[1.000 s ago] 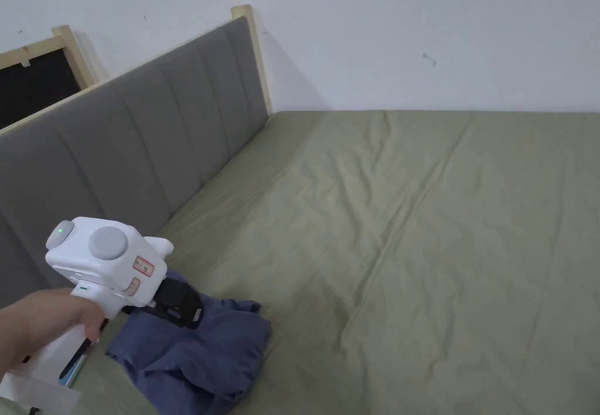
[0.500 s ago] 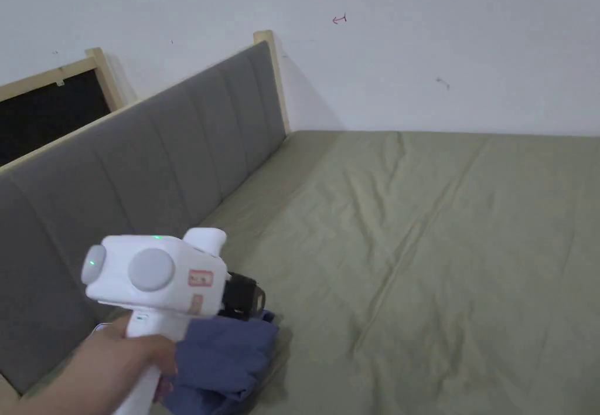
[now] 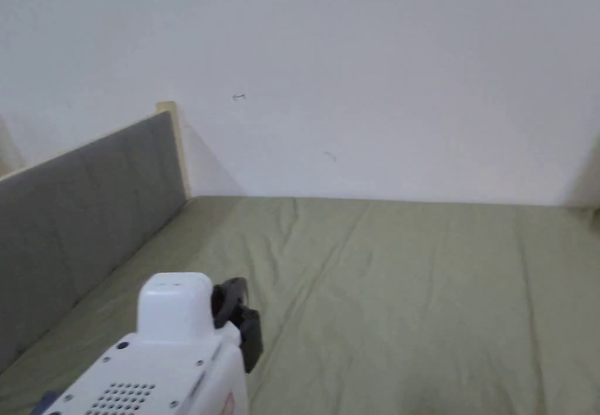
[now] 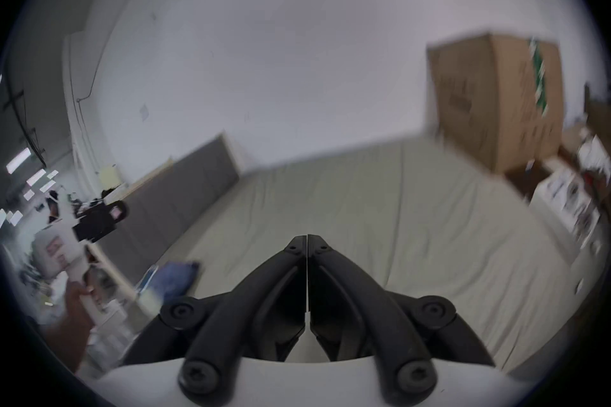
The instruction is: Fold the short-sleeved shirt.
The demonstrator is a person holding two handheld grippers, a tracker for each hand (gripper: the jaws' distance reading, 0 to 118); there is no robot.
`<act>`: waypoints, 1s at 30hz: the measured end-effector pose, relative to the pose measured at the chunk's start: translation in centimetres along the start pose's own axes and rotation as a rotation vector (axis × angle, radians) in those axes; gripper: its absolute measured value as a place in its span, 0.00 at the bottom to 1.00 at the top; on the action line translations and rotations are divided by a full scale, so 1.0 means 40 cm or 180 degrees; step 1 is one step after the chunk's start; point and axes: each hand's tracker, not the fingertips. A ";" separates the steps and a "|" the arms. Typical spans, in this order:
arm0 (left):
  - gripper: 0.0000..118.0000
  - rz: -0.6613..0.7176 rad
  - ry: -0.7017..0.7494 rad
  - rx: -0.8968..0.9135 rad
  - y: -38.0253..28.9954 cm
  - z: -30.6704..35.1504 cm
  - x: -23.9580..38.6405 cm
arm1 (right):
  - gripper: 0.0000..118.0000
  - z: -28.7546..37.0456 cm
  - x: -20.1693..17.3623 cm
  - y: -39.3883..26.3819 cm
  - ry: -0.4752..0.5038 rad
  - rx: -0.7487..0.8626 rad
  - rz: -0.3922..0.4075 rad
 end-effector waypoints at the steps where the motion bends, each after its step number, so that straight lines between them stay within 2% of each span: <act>1: 0.01 -0.0043 0.0025 0.0130 0.013 0.010 0.012 | 0.00 0.015 -0.012 0.011 -0.0118 0.0217 0.0106; 5: 0.01 -0.0381 0.0016 0.0569 0.012 0.044 0.073 | 0.00 0.061 -0.049 0.006 -0.0429 0.1024 0.0528; 8: 0.01 -0.0434 0.0032 0.0745 -0.057 0.068 0.094 | 0.00 0.069 -0.033 -0.082 -0.0971 0.1485 0.0945; 10: 0.01 -0.0428 -0.0001 0.0652 -0.095 0.080 0.107 | 0.00 0.080 -0.034 -0.124 -0.1261 0.1473 0.1101; 11: 0.01 -0.0422 0.0045 0.0550 -0.110 0.087 0.115 | 0.00 0.080 -0.030 -0.137 -0.1335 0.1356 0.1049; 14: 0.01 -0.0376 -0.0047 0.0380 -0.136 0.098 0.122 | 0.00 0.096 -0.021 -0.143 -0.1213 0.1263 0.0930; 20: 0.01 -0.0376 -0.0068 0.0298 -0.131 0.099 0.129 | 0.00 0.119 -0.041 -0.132 -0.1107 0.1304 0.0938; 22: 0.03 -0.0364 -0.0063 0.0326 -0.121 0.101 0.126 | 0.02 0.126 -0.055 -0.133 -0.1119 0.1362 0.1039; 23: 0.08 -0.0353 -0.0071 0.0349 -0.115 0.103 0.126 | 0.11 0.130 -0.062 -0.132 -0.1068 0.1374 0.1097; 24: 0.27 -0.0345 -0.0093 0.0371 -0.111 0.105 0.125 | 0.37 0.132 -0.065 -0.131 -0.1007 0.1371 0.1139; 25: 0.53 -0.0313 -0.0167 0.0396 -0.107 0.108 0.121 | 0.62 0.132 -0.069 -0.129 -0.0958 0.1349 0.1166; 26: 0.82 -0.0268 -0.0272 0.0423 -0.102 0.110 0.116 | 0.82 0.127 -0.074 -0.124 -0.0972 0.1310 0.1179; 27: 1.00 -0.0249 -0.0301 0.0401 -0.096 0.108 0.115 | 0.93 0.123 -0.078 -0.121 -0.1001 0.1260 0.1186; 30: 1.00 -0.0198 -0.0286 0.0377 -0.090 0.100 0.115 | 0.94 0.125 -0.079 -0.124 -0.1043 0.1307 0.1093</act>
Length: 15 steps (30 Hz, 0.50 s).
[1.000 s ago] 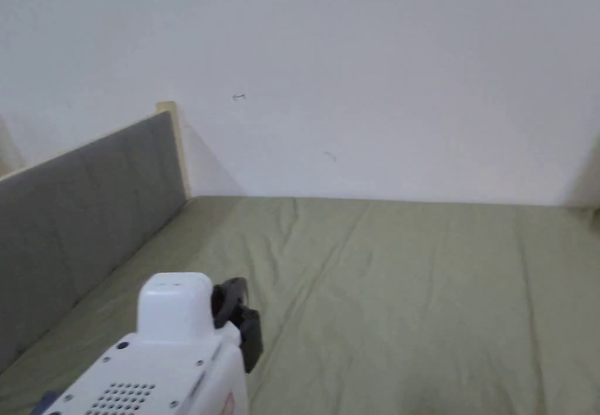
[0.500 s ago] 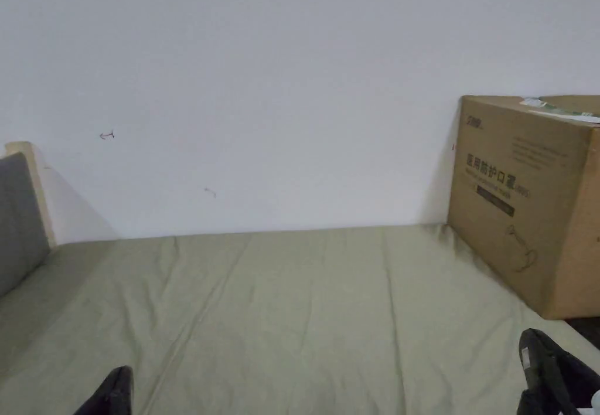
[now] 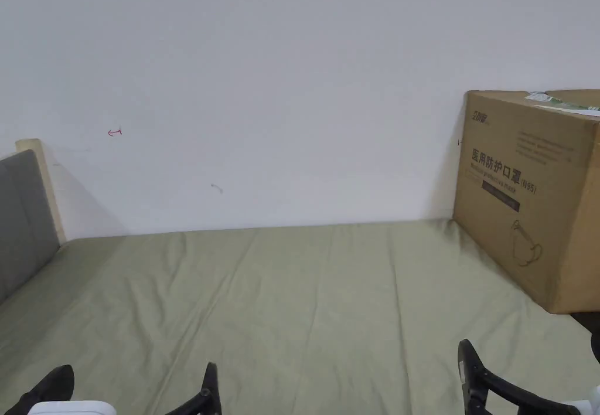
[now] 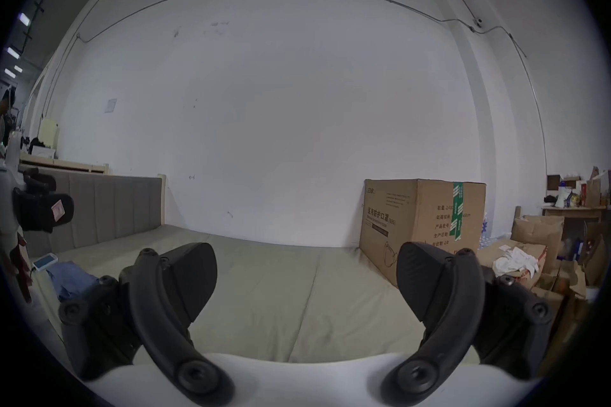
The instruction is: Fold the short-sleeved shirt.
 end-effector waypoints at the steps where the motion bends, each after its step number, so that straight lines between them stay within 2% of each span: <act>1: 1.00 -0.0010 -0.0019 -0.0021 0.003 -0.011 0.004 | 0.94 0.002 0.000 0.001 -0.0015 0.0000 -0.0039; 8: 1.00 -0.0105 0.0025 -0.0073 0.003 -0.001 0.015 | 0.94 -0.005 -0.011 0.000 -0.0039 -0.0063 0.0005; 15: 1.00 0.0123 -0.0164 -0.0228 -0.003 -0.014 -0.002 | 0.94 -0.009 -0.026 -0.005 0.0044 -0.0132 0.0027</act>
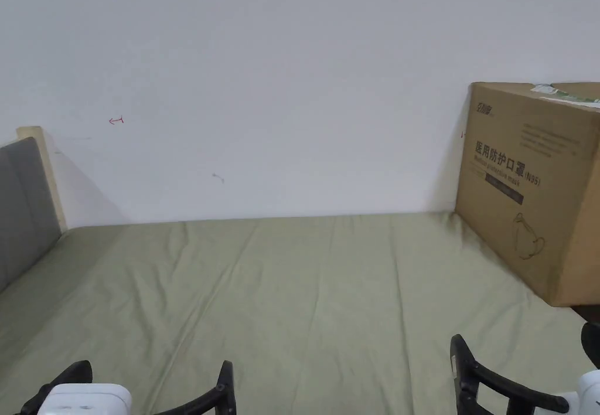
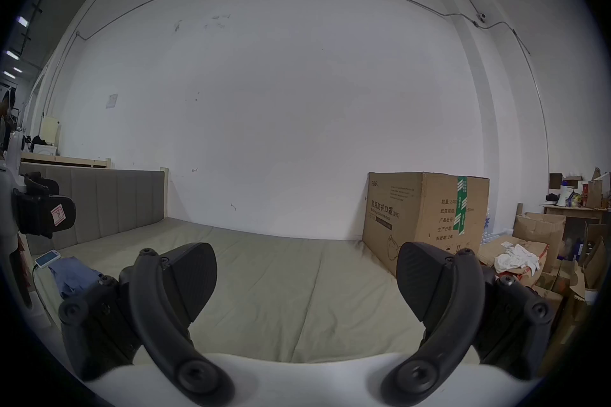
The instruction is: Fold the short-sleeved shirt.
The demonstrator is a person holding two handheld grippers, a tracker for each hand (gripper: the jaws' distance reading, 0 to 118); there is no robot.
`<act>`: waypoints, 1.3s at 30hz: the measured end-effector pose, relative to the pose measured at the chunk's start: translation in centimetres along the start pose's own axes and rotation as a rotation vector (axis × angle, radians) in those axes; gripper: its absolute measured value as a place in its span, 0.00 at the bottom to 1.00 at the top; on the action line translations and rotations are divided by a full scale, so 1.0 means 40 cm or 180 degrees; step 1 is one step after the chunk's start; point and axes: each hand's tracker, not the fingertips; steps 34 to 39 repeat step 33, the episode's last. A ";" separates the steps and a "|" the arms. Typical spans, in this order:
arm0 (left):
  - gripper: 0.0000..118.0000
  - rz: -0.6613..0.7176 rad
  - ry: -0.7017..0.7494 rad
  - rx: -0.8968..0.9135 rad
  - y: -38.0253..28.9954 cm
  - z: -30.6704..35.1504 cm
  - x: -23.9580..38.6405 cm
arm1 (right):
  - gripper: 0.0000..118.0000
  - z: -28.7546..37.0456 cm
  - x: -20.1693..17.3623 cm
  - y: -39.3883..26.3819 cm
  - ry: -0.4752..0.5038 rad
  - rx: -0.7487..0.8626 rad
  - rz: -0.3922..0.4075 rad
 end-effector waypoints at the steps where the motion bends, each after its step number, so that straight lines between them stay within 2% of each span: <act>1: 1.00 0.0040 -0.0009 -0.0008 -0.006 0.011 -0.002 | 0.94 -0.003 -0.003 0.000 0.0012 -0.0019 0.0001; 7: 1.00 0.0043 0.0170 -0.0034 -0.007 0.015 0.004 | 0.94 -0.011 -0.005 -0.003 0.0034 -0.0111 -0.0032; 19: 1.00 0.0159 0.0188 -0.0167 0.003 0.020 0.031 | 0.94 -0.018 -0.011 -0.011 0.0056 -0.0241 -0.0037; 24: 1.00 -0.0073 0.0402 -0.0152 0.022 0.021 0.053 | 0.94 -0.019 -0.018 -0.013 0.0092 -0.0261 -0.0004; 32: 1.00 0.0238 0.0167 -0.0161 0.043 0.027 0.045 | 0.94 -0.017 -0.021 -0.016 0.0117 -0.0266 0.0003; 39: 1.00 0.0242 0.0170 -0.0149 0.044 0.022 0.045 | 0.94 -0.018 -0.021 -0.016 0.0117 -0.0271 0.0006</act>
